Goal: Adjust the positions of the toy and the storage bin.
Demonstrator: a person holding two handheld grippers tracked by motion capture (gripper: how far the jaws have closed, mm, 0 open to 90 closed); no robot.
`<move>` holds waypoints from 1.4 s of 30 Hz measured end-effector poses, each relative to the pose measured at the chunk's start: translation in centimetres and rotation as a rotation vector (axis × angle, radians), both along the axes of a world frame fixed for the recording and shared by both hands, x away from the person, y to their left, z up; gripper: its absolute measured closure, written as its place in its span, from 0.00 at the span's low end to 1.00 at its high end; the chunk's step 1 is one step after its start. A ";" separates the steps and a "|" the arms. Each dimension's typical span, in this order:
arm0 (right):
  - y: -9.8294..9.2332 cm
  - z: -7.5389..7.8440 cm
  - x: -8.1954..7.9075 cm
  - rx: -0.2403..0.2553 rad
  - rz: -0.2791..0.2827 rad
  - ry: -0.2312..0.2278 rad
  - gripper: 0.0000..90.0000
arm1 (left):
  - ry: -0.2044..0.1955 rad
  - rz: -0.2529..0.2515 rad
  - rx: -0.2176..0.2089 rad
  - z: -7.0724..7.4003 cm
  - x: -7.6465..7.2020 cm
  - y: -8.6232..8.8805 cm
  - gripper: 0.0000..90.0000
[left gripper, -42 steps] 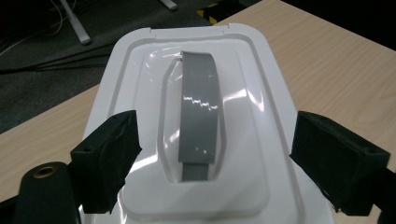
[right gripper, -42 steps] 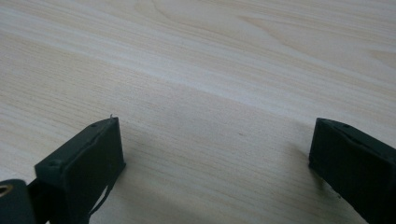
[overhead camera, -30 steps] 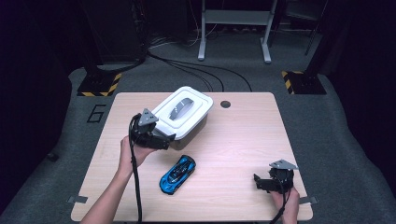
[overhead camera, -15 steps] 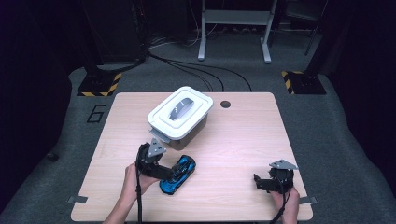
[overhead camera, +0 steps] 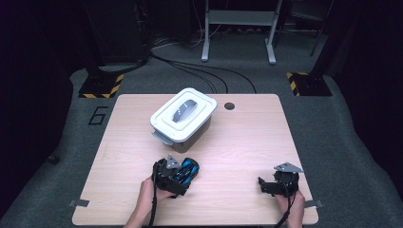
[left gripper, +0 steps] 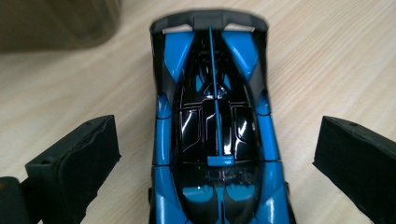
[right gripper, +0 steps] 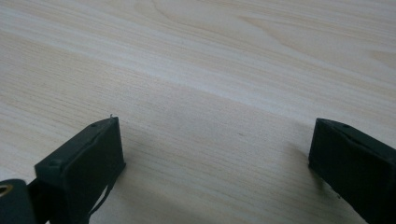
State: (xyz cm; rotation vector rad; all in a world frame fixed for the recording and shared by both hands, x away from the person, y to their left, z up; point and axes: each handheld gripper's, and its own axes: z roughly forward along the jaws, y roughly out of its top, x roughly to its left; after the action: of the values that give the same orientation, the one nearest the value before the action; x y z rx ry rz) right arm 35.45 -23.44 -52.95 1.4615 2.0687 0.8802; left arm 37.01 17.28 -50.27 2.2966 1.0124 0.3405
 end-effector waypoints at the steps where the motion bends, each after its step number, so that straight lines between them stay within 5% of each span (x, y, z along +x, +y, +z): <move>1: 0.0 0.0 0.0 0.000 0.000 0.000 0.02 | 0.000 0.000 0.000 0.0 0.0 0.0 0.02; 8: 0.0 0.0 0.0 0.000 0.000 -0.001 0.03 | 0.031 0.011 0.030 -0.9 0.3 -0.8 0.18; 11: 0.0 0.0 0.0 0.000 0.001 -0.001 0.03 | 0.024 0.010 0.028 -1.0 0.2 -0.8 0.18; 14: 0.0 0.0 0.0 -0.001 0.002 -0.001 0.03 | 0.008 0.018 0.014 -0.9 0.1 -0.5 0.29; 30: 0.0 0.0 0.0 0.000 0.001 -0.001 0.03 | -0.042 0.003 -0.025 -0.6 -0.5 0.7 0.31; 42: 0.1 0.0 0.0 0.006 -0.005 -0.002 0.03 | -0.031 -0.015 -0.035 -0.5 -0.9 1.9 0.31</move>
State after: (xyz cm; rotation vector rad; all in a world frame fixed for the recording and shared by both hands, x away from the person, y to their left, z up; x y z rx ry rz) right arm 35.44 -23.38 -52.95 1.4677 2.0623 0.8865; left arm 36.11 19.16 -50.76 2.2602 0.9776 0.3480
